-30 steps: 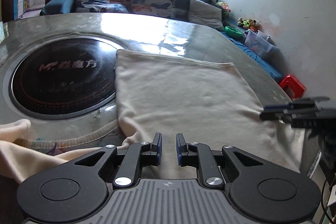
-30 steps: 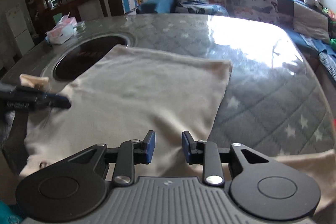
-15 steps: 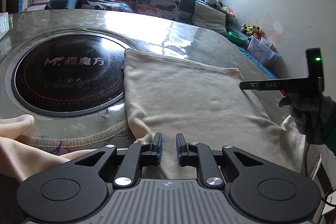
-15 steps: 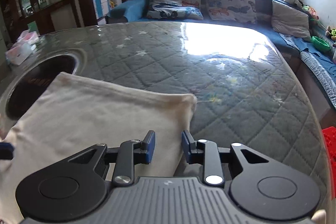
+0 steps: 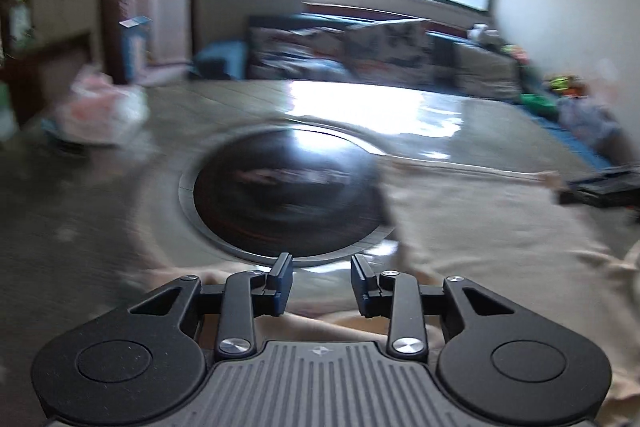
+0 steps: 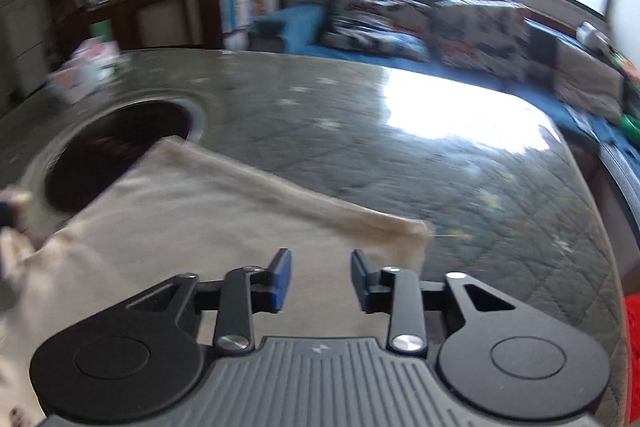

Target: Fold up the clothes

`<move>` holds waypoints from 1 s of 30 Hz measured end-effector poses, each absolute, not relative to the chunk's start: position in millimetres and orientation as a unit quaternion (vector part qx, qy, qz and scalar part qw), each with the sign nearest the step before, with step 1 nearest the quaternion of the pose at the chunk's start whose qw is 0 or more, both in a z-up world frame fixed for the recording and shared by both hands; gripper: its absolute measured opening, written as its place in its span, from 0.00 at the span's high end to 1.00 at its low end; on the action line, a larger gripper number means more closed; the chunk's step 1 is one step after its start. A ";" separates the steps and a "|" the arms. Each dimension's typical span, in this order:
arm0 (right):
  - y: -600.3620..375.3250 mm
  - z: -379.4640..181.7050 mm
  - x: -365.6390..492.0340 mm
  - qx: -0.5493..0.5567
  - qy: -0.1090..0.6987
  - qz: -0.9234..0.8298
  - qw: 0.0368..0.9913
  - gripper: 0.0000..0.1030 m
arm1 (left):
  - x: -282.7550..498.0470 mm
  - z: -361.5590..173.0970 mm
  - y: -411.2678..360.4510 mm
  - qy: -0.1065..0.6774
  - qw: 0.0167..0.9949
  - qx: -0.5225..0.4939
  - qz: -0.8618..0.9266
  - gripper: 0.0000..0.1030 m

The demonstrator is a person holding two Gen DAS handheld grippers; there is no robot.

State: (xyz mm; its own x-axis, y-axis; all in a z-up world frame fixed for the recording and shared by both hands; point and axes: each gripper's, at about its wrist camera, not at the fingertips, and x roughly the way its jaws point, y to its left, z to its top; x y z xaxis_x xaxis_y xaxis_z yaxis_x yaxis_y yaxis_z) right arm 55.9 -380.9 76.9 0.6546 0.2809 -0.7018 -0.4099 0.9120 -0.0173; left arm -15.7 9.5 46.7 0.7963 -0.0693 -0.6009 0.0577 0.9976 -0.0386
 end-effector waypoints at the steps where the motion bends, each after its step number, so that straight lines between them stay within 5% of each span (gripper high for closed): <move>1: -373.0 80.3 46.3 -0.097 0.365 0.206 0.903 0.64 | -15.3 47.4 11.5 0.313 0.949 0.002 -0.020 0.60; 5: -349.8 87.1 16.7 -0.114 0.354 0.251 0.893 0.59 | -13.0 47.3 20.2 0.305 0.951 0.025 0.030 0.56; 12: -331.7 83.2 -17.7 -0.119 0.364 0.286 0.878 0.55 | -28.8 48.5 89.7 0.294 0.945 -0.108 0.091 0.56; 20: -336.0 63.8 -40.4 -0.115 0.390 0.271 0.872 0.47 | -31.3 45.2 111.7 0.310 0.935 -0.141 0.102 0.57; 30: -336.9 57.3 -47.3 -0.111 0.395 0.263 0.873 0.42 | -3.4 48.8 48.4 0.347 0.937 -0.030 0.017 0.54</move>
State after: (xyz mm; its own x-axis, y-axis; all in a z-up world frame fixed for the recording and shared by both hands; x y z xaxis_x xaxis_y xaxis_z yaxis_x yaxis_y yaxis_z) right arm -47.3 -336.9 57.3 0.5494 0.3715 -0.7484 -0.5467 0.8372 0.0143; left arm -3.4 48.4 48.8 0.7591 0.0108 -0.6509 -0.0520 0.9977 -0.0441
